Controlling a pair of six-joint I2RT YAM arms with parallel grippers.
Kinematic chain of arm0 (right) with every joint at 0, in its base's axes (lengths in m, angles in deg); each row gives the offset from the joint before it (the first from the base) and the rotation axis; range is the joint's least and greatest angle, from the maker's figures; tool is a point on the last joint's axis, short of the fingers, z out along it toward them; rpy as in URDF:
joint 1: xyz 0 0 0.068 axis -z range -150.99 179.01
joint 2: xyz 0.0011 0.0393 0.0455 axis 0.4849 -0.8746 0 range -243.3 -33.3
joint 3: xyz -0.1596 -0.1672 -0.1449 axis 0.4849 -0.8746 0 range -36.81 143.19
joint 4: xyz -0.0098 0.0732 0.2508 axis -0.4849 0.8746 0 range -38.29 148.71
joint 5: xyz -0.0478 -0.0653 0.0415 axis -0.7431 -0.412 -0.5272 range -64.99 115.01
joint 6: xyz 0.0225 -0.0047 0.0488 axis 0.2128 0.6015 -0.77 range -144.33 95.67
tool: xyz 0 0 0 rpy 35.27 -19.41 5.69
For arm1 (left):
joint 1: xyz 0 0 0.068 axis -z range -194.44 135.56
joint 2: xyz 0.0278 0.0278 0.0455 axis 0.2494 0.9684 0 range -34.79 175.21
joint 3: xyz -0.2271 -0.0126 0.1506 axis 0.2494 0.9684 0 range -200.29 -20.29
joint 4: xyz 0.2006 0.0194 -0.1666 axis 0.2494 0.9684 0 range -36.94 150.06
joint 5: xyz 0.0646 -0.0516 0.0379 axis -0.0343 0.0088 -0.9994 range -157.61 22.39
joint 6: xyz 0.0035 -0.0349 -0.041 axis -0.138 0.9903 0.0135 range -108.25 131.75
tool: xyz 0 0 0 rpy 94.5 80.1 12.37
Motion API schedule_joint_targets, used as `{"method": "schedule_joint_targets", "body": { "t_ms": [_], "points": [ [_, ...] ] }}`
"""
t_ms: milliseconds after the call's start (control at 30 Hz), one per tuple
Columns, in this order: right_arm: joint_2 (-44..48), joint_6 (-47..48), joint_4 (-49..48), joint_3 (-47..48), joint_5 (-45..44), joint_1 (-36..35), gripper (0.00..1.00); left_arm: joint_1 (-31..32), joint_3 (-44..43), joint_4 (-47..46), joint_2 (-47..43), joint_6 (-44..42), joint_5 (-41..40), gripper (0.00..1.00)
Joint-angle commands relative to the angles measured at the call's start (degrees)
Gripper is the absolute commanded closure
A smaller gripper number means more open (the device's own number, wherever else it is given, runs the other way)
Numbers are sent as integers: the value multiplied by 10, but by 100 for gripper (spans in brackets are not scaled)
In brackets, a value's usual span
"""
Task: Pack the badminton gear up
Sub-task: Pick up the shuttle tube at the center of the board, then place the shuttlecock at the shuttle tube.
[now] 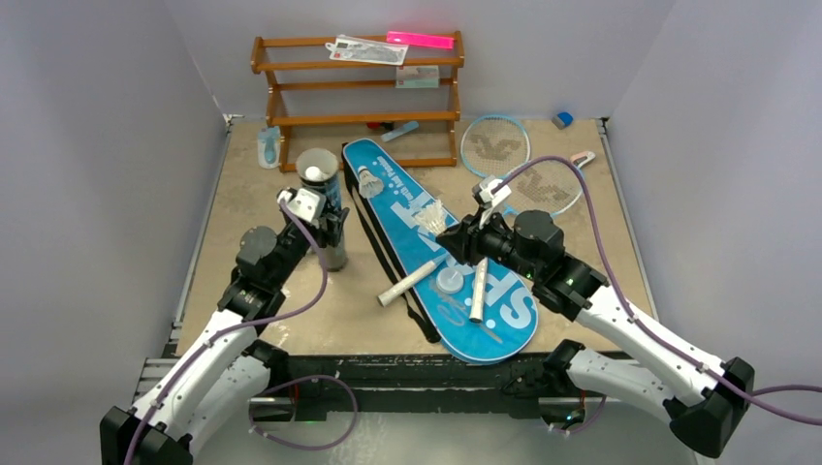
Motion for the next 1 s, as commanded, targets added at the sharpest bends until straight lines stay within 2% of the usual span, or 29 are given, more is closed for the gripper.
{"method": "schedule_joint_targets", "body": {
  "t_ms": [0, 67, 233, 400, 600, 767, 967],
  "points": [
    [17, 9, 35, 42, 10, -1, 70, -6, -24, -12, -25, -81, 84, 45],
    [17, 9, 53, 54, 16, -1, 70, -6, -52, 36, -23, -123, 113, 50],
    [10, 2, 113, 89, 58, -1, 69, -6, -126, 177, -3, -171, 172, 54],
    [-25, -2, 228, 170, 83, -1, 69, -5, -178, 342, 35, -280, 301, 60],
    [-22, -14, 356, 235, 69, -1, 69, 25, -150, 366, 36, -356, 306, 60],
    [13, -18, 407, 239, 115, -1, 70, 65, -111, 377, 46, -399, 256, 61],
    [42, -18, 431, 240, 192, -1, 71, 76, -80, 377, 47, -432, 316, 64]
  ]
}}
